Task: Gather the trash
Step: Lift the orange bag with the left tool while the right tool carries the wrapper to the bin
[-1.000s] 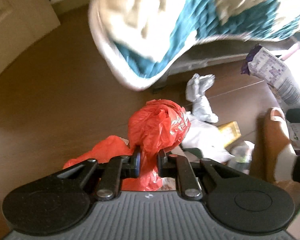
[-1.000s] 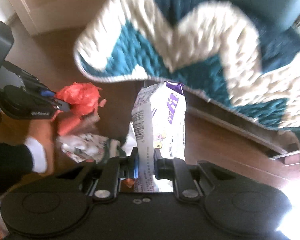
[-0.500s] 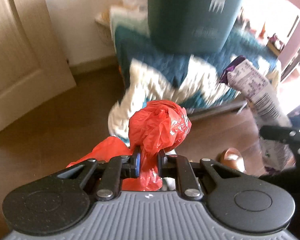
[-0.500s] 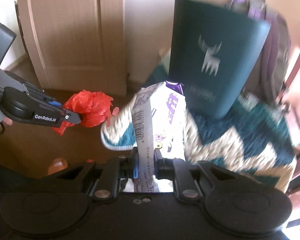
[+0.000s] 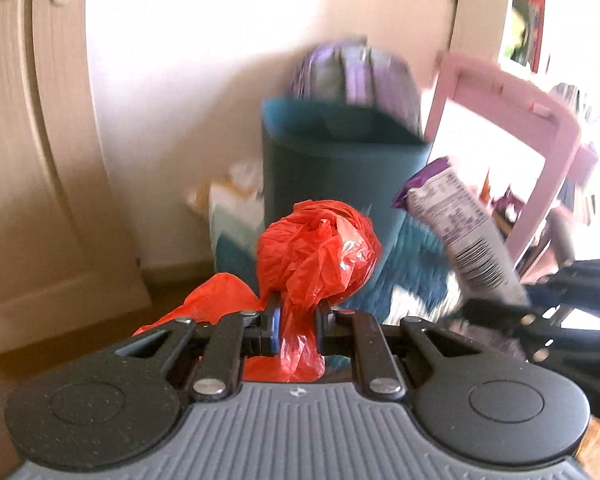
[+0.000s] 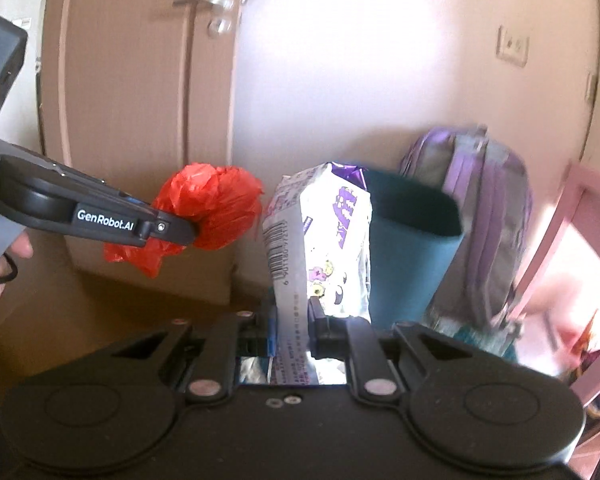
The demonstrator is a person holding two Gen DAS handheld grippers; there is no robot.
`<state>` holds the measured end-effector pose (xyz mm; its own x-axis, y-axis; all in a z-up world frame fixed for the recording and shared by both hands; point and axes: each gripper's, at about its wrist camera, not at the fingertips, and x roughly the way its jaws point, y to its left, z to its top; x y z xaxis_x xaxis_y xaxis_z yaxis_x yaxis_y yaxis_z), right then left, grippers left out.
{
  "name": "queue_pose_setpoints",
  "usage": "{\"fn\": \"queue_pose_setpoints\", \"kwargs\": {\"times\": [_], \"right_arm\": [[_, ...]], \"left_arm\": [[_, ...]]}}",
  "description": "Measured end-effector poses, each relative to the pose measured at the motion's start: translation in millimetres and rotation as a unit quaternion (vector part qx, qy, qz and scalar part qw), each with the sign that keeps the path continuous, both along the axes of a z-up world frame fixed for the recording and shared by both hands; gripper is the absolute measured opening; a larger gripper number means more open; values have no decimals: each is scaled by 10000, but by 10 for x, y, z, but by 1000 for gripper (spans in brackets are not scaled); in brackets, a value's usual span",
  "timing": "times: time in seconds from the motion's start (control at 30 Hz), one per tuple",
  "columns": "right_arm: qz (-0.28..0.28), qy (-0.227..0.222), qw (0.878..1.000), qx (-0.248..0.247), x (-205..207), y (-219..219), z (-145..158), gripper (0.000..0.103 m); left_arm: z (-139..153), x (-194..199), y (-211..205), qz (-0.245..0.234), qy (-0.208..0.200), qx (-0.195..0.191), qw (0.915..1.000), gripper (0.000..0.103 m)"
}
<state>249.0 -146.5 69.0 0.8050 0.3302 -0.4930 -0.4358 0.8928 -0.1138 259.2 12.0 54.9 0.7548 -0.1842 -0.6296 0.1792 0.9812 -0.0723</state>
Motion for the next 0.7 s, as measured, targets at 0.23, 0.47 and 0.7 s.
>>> {"fn": "queue_pose_setpoints", "kwargs": {"times": [0.23, 0.47, 0.7], "right_arm": [[-204, -522, 9968, 571, 473, -116, 573, 13], [-355, -848, 9914, 931, 1037, -243, 855, 13], [-560, -1048, 9866, 1118, 1516, -308, 808, 14]], "left_arm": [[678, 291, -190, 32, -620, -380, 9973, 15], [1160, 776, -248, 165, -946, -1090, 9894, 15], [1217, 1366, -305, 234, -931, -1623, 9821, 16]]}}
